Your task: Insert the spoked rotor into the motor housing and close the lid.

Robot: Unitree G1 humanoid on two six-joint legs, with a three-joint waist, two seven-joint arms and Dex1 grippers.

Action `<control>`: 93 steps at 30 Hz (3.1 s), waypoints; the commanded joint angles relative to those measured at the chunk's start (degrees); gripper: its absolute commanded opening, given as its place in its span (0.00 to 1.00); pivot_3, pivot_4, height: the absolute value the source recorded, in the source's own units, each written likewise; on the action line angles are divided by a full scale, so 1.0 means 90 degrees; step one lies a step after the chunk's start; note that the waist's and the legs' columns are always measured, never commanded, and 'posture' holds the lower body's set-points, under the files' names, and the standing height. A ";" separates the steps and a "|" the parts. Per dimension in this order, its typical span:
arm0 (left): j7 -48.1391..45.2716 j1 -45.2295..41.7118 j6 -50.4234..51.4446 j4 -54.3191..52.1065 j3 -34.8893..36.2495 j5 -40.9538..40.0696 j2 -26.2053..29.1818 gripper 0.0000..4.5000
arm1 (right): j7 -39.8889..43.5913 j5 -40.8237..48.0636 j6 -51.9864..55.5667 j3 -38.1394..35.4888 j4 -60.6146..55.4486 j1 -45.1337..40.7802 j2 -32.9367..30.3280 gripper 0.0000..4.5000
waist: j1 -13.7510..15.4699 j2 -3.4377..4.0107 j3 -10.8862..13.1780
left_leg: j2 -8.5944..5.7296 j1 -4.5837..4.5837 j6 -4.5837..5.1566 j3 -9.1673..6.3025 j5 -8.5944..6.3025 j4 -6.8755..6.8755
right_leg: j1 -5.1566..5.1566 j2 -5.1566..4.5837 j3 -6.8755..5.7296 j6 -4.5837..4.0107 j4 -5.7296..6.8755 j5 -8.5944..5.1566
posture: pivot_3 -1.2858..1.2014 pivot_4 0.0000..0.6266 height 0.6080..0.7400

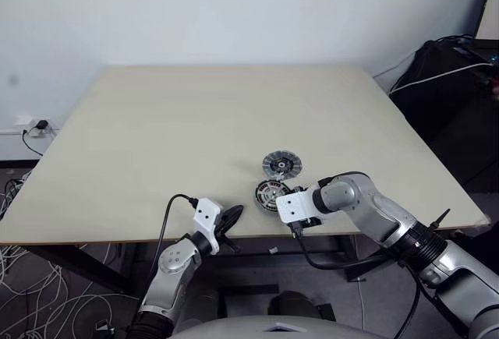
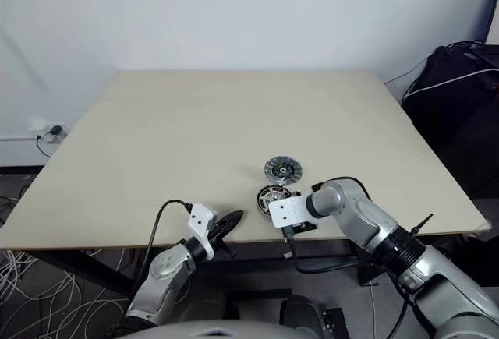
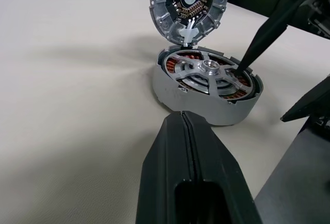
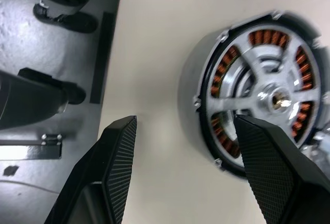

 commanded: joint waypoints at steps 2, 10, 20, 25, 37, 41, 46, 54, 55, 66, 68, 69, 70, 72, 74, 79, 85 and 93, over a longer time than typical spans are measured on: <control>0.0002 -0.0045 -0.0078 -0.0245 0.0003 -0.0077 -0.0006 0.00 | 0.0068 -0.0077 -0.0065 -0.0266 0.0028 -0.0064 0.0056 0.72 | 0.0001 0.0000 0.0000 | 0.0000 0.0000 0.0000 0.0000 0.0000 0.0000 | 0.0000 0.0000 0.0000 0.0000 0.0000 0.0000 | 0.52 0.00 1.00; 0.0020 -0.0046 -0.0121 -0.0198 0.0005 -0.0079 -0.0018 0.00 | 0.0159 -0.0148 -0.0057 -0.0328 0.0116 -0.0103 0.0118 0.44 | 0.0004 0.0001 0.0000 | 0.0000 0.0000 0.0000 0.0000 0.0000 0.0000 | 0.0000 0.0000 0.0000 0.0000 0.0000 0.0000 | 0.52 0.00 1.00; 0.0023 -0.0050 -0.0138 -0.0171 0.0009 -0.0093 -0.0039 0.00 | 0.0163 -0.0189 0.0024 -0.0526 -0.0036 -0.0018 0.0271 0.03 | 0.0018 0.0003 0.0000 | -0.0002 -0.0001 0.0000 0.0000 0.0000 0.0001 | 0.0000 -0.0002 0.0001 -0.0001 0.0000 0.0000 | 0.52 0.00 1.00; 0.0020 -0.0049 -0.0128 -0.0171 0.0005 -0.0102 -0.0048 0.00 | 0.0125 0.0009 0.0609 -0.0746 -0.0416 0.0135 0.0500 0.03 | 0.0015 0.0003 0.0000 | 0.0000 -0.0001 -0.0001 -0.0001 0.0000 0.0000 | -0.0002 0.0000 0.0000 -0.0001 0.0002 0.0000 | 0.52 0.00 1.00; 0.0009 -0.0056 -0.0076 -0.0171 -0.0008 -0.0129 -0.0080 0.00 | 0.0209 0.1040 0.3761 -0.1443 -0.2202 0.0301 0.1054 0.03 | 0.0070 0.0006 0.0002 | -0.0002 -0.0011 -0.0001 -0.0001 -0.0001 0.0000 | -0.0009 -0.0012 0.0000 -0.0002 0.0000 0.0001 | 0.52 0.00 1.00; -0.0013 -0.0072 -0.0057 -0.0157 -0.0020 -0.0137 -0.0084 0.00 | 0.0148 0.1415 0.4478 -0.1455 -0.2582 0.0334 0.0989 0.03 | 0.0071 0.0006 0.0002 | -0.0002 -0.0015 -0.0001 -0.0002 -0.0002 -0.0003 | -0.0017 -0.0015 0.0001 -0.0003 -0.0001 0.0001 | 0.52 0.00 1.00; -0.0023 -0.0072 -0.0011 -0.0199 -0.0036 -0.0141 -0.0083 0.00 | 0.0014 0.1798 0.4957 -0.1439 -0.2796 0.0327 0.0805 0.03 | 0.0068 0.0006 0.0002 | -0.0002 -0.0017 -0.0002 -0.0002 -0.0002 -0.0004 | -0.0020 -0.0017 0.0001 -0.0003 0.0000 0.0001 | 0.52 0.00 1.00; -0.0060 -0.0084 0.0032 -0.0217 -0.0050 -0.0153 -0.0070 0.00 | -0.0499 0.2233 0.5466 -0.1404 -0.2584 0.0148 0.0897 0.03 | 0.0060 0.0006 0.0002 | -0.0003 -0.0022 -0.0001 -0.0002 -0.0002 -0.0005 | -0.0025 -0.0017 -0.0001 -0.0003 -0.0002 0.0001 | 0.52 0.00 1.00; -0.0065 -0.0086 0.0035 -0.0217 -0.0052 -0.0155 -0.0067 0.00 | -0.0621 0.2250 0.5506 -0.1384 -0.2492 0.0121 0.0970 0.03 | 0.0046 0.0006 0.0002 | -0.0002 -0.0023 -0.0001 -0.0002 -0.0002 -0.0004 | -0.0027 -0.0016 0.0000 -0.0003 -0.0001 0.0001 | 0.52 0.00 1.00; -0.0026 -0.0079 -0.0032 -0.0146 -0.0039 -0.0175 -0.0040 0.00 | -0.1336 0.2300 0.5235 -0.1031 -0.1477 -0.0260 0.1525 0.03 | 0.0015 0.0007 0.0002 | -0.0005 -0.0024 -0.0001 -0.0002 -0.0002 -0.0003 | -0.0026 -0.0016 -0.0001 -0.0003 0.0001 0.0001 | 0.52 0.00 1.00; -0.0028 -0.0081 -0.0052 -0.0117 -0.0032 -0.0175 -0.0041 0.00 | -0.1377 0.2322 0.5166 -0.0975 -0.1344 -0.0307 0.1565 0.03 | 0.0017 0.0007 0.0001 | -0.0006 -0.0025 -0.0001 -0.0002 -0.0002 -0.0003 | -0.0026 -0.0016 -0.0001 -0.0003 0.0000 0.0001 | 0.52 0.00 1.00; -0.0030 -0.0084 -0.0062 -0.0099 -0.0028 -0.0176 -0.0042 0.00 | -0.1398 0.2333 0.5140 -0.0956 -0.1280 -0.0331 0.1587 0.03 | 0.0016 0.0007 0.0001 | -0.0006 -0.0025 -0.0001 -0.0002 -0.0002 -0.0003 | -0.0026 -0.0016 0.0000 -0.0003 0.0000 0.0001 | 0.52 0.00 1.00; -0.0032 -0.0088 -0.0073 -0.0080 -0.0023 -0.0177 -0.0043 0.00 | -0.1435 0.2355 0.5132 -0.0969 -0.1206 -0.0356 0.1639 0.03 | 0.0015 0.0007 0.0001 | -0.0007 -0.0025 -0.0001 -0.0002 -0.0002 -0.0003 | -0.0026 -0.0017 0.0000 -0.0003 0.0000 0.0001 | 0.52 0.00 1.00; -0.0036 -0.0101 -0.0081 -0.0054 -0.0011 -0.0180 -0.0045 0.00 | -0.1499 0.2424 0.5153 -0.1034 -0.1092 -0.0405 0.1758 0.03 | 0.0016 0.0007 0.0001 | -0.0007 -0.0025 -0.0001 -0.0002 -0.0002 -0.0003 | -0.0026 -0.0017 0.0000 -0.0003 0.0000 0.0001 | 0.52 0.00 1.00; -0.0035 -0.0136 -0.0047 -0.0061 0.0004 -0.0191 -0.0045 0.00 | -0.1683 0.2475 0.5200 -0.1188 -0.0913 -0.0465 0.1968 0.03 | 0.0011 0.0008 0.0001 | -0.0007 -0.0025 -0.0001 -0.0002 -0.0002 -0.0004 | -0.0027 -0.0017 0.0000 -0.0003 0.0001 0.0002 | 0.52 0.00 1.00; -0.0044 -0.0157 -0.0079 0.0001 0.0019 -0.0196 -0.0043 0.00 | -0.2020 0.2546 0.5240 -0.1368 -0.0603 -0.0588 0.2273 0.11 | 0.0002 0.0008 0.0001 | -0.0007 -0.0028 -0.0002 -0.0002 -0.0002 -0.0004 | -0.0031 -0.0018 0.0002 -0.0004 0.0002 0.0002 | 0.52 0.00 1.00; -0.0040 -0.0104 -0.0147 0.0023 0.0001 -0.0183 -0.0049 0.00 | -0.2243 0.2745 0.5372 -0.1592 -0.0488 -0.0660 0.2535 0.52 | -0.0018 0.0017 -0.0006 | -0.0007 -0.0048 -0.0002 -0.0001 -0.0001 -0.0006 | -0.0055 -0.0018 0.0006 -0.0008 0.0005 0.0004 | 0.52 0.00 1.00; -0.0036 -0.0073 -0.0155 -0.0003 -0.0004 -0.0184 -0.0046 0.00 | -0.2239 0.3510 0.6138 -0.2094 -0.0942 -0.0597 0.2862 0.99 | -0.0028 0.0029 -0.0013 | -0.0007 -0.0083 -0.0004 -0.0002 0.0000 -0.0005 | -0.0086 -0.0021 0.0009 -0.0013 0.0005 0.0007 | 0.52 0.00 1.00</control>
